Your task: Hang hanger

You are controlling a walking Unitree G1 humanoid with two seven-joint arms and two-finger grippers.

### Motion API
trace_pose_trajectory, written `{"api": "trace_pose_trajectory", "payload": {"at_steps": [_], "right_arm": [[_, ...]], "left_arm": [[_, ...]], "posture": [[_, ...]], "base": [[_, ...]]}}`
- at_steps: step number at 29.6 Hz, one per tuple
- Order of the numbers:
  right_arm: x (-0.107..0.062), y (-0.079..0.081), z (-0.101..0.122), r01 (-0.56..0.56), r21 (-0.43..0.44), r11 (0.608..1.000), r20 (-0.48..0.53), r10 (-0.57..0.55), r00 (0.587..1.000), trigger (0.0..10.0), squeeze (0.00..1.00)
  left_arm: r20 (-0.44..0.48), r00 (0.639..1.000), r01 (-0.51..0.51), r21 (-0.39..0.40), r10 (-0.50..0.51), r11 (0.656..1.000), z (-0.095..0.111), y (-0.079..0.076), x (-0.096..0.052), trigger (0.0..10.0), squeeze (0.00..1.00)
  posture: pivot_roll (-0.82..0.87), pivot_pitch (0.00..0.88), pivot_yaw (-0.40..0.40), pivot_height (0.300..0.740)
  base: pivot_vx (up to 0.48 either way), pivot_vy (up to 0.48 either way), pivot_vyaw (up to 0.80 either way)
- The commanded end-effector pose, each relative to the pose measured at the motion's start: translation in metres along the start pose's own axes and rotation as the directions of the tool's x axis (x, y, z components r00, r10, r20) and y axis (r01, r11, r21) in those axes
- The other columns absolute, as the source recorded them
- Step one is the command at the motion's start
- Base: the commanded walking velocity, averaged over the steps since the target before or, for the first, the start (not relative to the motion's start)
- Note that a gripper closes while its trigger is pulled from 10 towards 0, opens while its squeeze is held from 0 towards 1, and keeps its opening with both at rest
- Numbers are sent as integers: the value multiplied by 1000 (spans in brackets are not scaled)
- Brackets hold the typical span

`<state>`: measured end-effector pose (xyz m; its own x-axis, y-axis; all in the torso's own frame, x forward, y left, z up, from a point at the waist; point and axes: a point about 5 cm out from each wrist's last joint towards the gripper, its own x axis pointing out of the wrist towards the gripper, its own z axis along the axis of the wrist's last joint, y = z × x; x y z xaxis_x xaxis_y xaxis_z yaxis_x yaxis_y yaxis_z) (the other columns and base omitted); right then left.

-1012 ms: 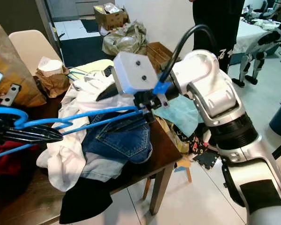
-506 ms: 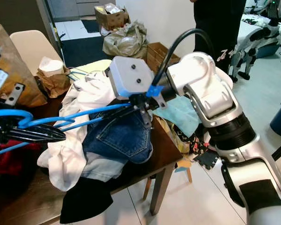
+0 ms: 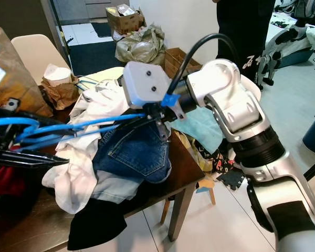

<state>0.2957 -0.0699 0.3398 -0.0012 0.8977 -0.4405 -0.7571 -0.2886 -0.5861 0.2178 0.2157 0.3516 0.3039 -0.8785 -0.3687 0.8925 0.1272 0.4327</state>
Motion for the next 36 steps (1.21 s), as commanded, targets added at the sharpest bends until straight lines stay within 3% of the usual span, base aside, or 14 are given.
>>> {"api": "trace_pose_trajectory", "payload": {"at_steps": [1, 9, 14, 16, 17, 20, 23, 24, 25, 27, 30, 31, 32, 36], "right_arm": [[-3, -1, 0, 7, -2, 1000, 8, -7, 1000, 0, 0], [-22, -9, -16, 111, 72, 991, -26, -109, 994, 0, 0], [-38, -23, -27, 267, 149, 952, -31, -266, 964, 0, 0], [-47, -34, -31, 380, 226, 897, -12, -388, 922, 0, 0], [-53, -41, -34, 449, 285, 847, -4, -467, 884, 0, 0], [-68, -52, -40, 534, 451, 715, 44, -616, 787, 0, 0], [-72, -54, -41, 539, 499, 679, 66, -649, 758, 0, 0], [-80, -53, -35, 466, 586, 663, 217, -683, 698, 0, 0], [-80, -53, -35, 466, 586, 663, 217, -683, 698, 0, 0], [-83, -49, -27, 387, 612, 690, 346, -673, 654, 0, 0], [-83, -47, -25, 370, 614, 697, 372, -669, 644, 0, 0], [-79, -40, -21, 321, 601, 732, 434, -636, 638, 0, 0], [-78, -38, -20, 302, 597, 743, 454, -623, 636, 0, 0], [-77, -33, -15, 259, 582, 771, 501, -590, 633, 0, 0]], "left_arm": [[-69, 996, -58, 33, 60, 998, 1, 3, -12, 10000, 1000], [-283, 871, -365, 173, 401, 915, -11, 26, -64, 10000, 1000], [-113, 839, -505, 198, 532, 840, 6, 32, -76, 10000, 1000], [5, 837, -539, 169, 547, 825, 17, 30, -79, 10000, 871], [86, 830, -557, 146, 551, 817, 23, 27, -81, 10000, 0], [301, 790, -575, 56, 535, 816, 32, 17, -85, 10000, 0], [368, 763, -579, 23, 532, 815, 33, 15, -87, 10000, 0], [558, 617, -601, -122, 555, 790, 23, 11, -85, 10000, 0], [558, 617, -601, -122, 555, 790, 23, 11, -85, 10000, 0], [660, 447, -595, -285, 604, 752, 7, 10, -78, 10000, 0], [677, 397, -586, -332, 619, 739, 3, 11, -76, 10000, 0], [736, 140, -511, -519, 662, 685, -14, 14, -82, 10000, 0], [737, 47, -464, -581, 674, 668, -22, 15, -85, 10000, 0], [736, -20, -378, -633, 677, 676, -33, 15, -83, 10000, 0]], "posture": [[8, 22, -18, 736], [13, 18, -24, 736], [10, 20, -25, 736], [8, 21, -27, 736], [8, 21, -27, 736], [9, 26, -29, 736], [9, 26, -29, 736], [6, 31, -29, 736], [6, 31, -29, 736], [5, 30, -28, 736], [5, 30, -28, 736], [1, 34, -27, 736], [3, 34, -27, 736], [2, 35, -26, 736]], "base": [[0, 0, 0], [0, 0, 0], [0, 0, 0], [0, 0, 0], [0, 0, 0], [0, 0, 0], [0, 0, 0], [0, 0, 0], [0, 0, 0], [0, 0, 0], [0, 0, 0], [0, 0, 0], [0, 0, 0], [0, 0, 0]]}}
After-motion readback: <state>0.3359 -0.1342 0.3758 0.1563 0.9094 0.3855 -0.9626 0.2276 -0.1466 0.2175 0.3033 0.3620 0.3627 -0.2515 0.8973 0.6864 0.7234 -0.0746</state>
